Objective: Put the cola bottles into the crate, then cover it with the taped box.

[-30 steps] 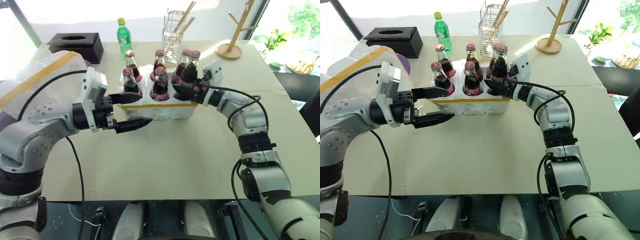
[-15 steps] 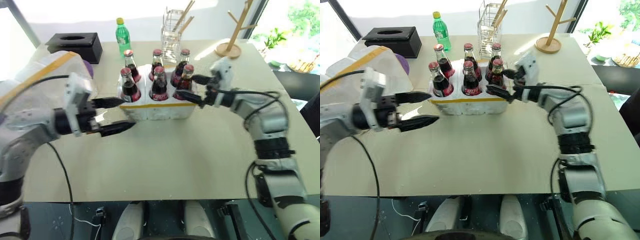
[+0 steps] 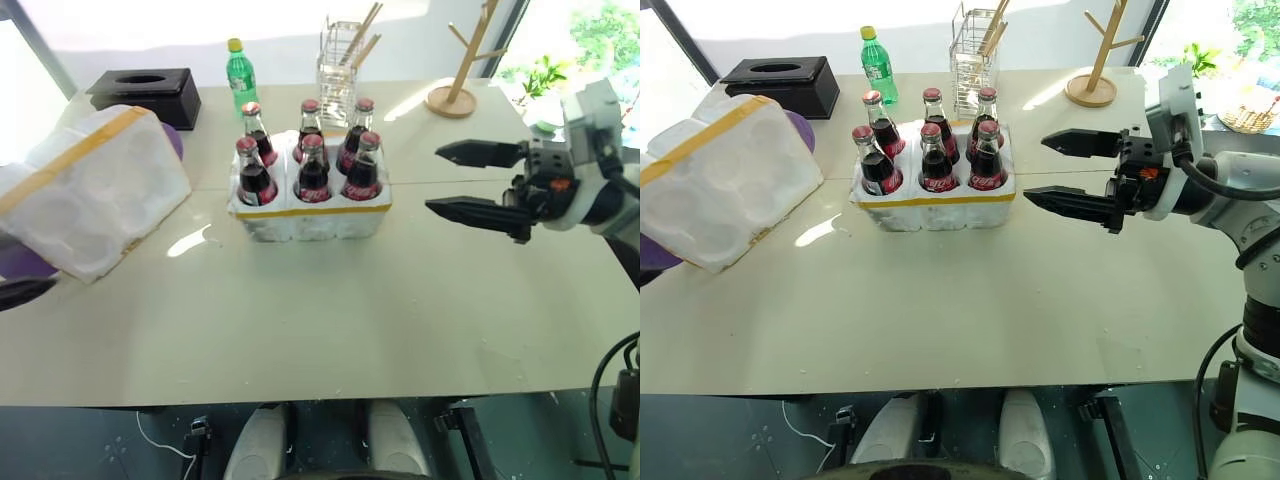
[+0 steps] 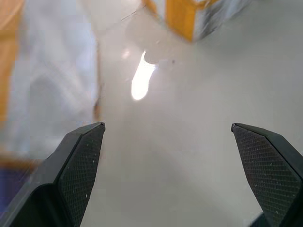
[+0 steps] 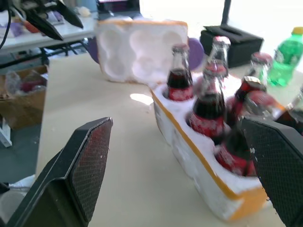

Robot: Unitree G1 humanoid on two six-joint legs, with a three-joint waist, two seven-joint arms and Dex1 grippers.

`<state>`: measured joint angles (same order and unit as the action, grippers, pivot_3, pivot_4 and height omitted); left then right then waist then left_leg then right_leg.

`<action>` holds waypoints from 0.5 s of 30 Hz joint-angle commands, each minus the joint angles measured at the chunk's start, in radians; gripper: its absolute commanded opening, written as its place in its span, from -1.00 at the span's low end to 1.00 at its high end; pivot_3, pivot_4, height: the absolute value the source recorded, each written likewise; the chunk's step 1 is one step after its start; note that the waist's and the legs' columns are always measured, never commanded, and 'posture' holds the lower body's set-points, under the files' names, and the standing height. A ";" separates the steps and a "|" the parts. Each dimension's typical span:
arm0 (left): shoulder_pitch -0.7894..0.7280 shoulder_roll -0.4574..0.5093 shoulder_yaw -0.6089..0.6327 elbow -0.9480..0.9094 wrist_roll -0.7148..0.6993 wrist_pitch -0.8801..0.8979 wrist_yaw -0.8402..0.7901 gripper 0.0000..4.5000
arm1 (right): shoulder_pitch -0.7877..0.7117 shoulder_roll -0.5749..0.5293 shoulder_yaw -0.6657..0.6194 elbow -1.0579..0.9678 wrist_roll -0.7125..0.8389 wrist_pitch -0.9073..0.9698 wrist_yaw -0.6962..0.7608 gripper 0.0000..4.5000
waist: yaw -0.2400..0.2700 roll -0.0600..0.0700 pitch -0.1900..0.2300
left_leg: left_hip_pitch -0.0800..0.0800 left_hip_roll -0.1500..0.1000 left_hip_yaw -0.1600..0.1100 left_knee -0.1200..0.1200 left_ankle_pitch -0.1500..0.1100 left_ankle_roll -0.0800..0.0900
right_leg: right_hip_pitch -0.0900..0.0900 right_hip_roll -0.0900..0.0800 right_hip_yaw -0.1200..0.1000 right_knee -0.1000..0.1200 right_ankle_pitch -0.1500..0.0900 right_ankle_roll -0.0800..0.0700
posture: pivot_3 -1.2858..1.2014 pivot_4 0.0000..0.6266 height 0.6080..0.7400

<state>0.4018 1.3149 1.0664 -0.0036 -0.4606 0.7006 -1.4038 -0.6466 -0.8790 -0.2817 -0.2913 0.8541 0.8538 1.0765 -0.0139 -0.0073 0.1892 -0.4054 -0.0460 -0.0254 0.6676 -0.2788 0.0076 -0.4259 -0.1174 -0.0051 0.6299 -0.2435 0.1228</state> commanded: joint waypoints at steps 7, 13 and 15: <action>-0.569 0.172 -0.600 0.706 0.223 -0.431 0.022 1.00 | -0.135 0.025 0.021 -0.022 0.133 0.055 -0.052 0.96 | 0.008 -0.003 -0.001 | -0.003 -0.001 -0.001 -0.001 0.000 0.000 | -0.002 -0.002 0.000 -0.002 0.003 0.003 | 0.03 -0.52 1.00; -1.098 0.060 -0.972 1.021 0.469 -0.533 -0.008 1.00 | -0.106 -0.011 0.023 -0.069 0.131 0.039 -0.035 0.96 | 0.000 -0.005 -0.002 | -0.004 -0.005 0.001 0.000 0.000 0.000 | -0.004 -0.001 -0.001 0.003 0.003 0.003 | 0.03 -0.52 1.00; -1.185 0.028 -1.029 1.100 0.520 -0.561 0.004 1.00 | -0.100 -0.020 0.007 -0.087 0.155 0.050 -0.043 0.96 | -0.005 -0.006 -0.002 | -0.004 -0.006 0.002 0.000 0.000 0.001 | -0.004 -0.001 -0.001 0.005 0.003 0.003 | 0.03 -0.52 1.00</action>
<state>-0.7453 1.3262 0.0619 1.0476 0.0104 0.1700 -1.4103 -0.7354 -0.8849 -0.2392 -0.3378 0.9721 0.9092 1.0355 -0.0186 -0.0137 0.1874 -0.4089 -0.0517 -0.0233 0.6677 -0.2790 0.0083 -0.4303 -0.1184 -0.0063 0.6347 -0.2403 0.1260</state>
